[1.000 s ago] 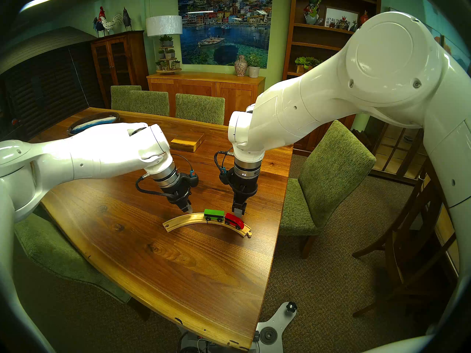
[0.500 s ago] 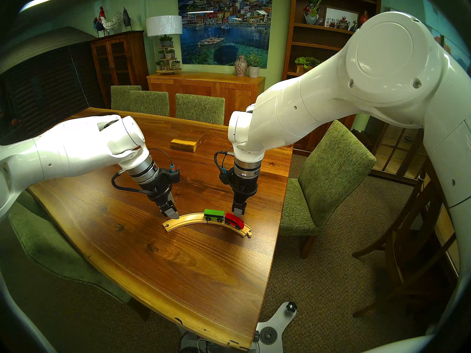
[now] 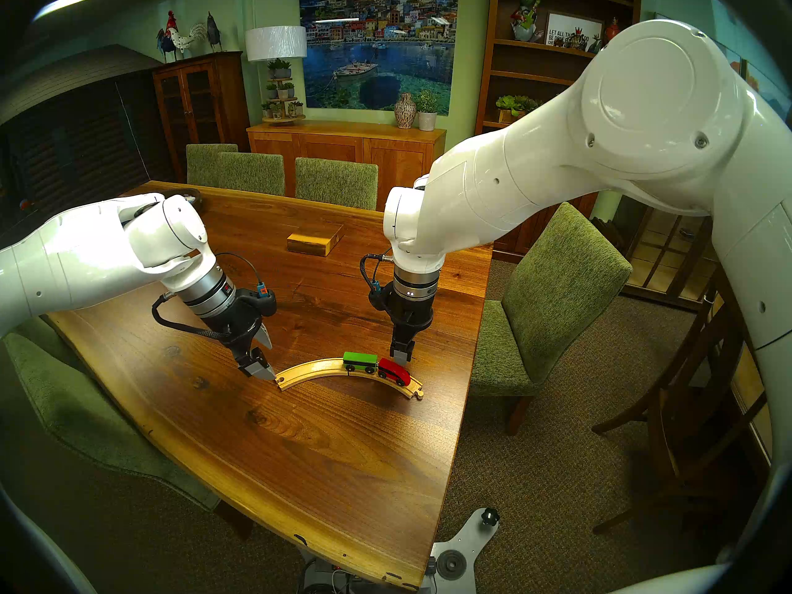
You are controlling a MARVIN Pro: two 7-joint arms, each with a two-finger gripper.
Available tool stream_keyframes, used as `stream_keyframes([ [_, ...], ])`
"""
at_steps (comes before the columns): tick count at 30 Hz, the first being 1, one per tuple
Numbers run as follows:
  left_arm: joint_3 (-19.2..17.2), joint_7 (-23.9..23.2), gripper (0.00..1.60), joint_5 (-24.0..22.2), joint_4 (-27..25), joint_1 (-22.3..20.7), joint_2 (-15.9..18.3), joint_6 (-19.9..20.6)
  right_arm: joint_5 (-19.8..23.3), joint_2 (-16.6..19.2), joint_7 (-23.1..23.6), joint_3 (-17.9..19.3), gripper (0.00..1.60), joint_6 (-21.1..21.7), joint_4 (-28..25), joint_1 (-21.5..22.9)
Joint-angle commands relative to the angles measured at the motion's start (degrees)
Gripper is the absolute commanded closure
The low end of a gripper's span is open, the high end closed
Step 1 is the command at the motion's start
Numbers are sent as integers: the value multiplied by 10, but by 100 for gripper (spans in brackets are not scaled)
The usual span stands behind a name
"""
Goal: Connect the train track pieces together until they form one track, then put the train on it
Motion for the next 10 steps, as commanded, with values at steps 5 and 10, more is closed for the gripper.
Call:
stream_keyframes([
  [5, -18, 7, 0, 11, -15, -22, 25, -8, -1, 5, -1, 2, 0, -1, 7, 18],
  [10, -20, 8, 0, 12, -18, -20, 27, -8, -1, 5, -1, 2, 0, -1, 7, 18],
])
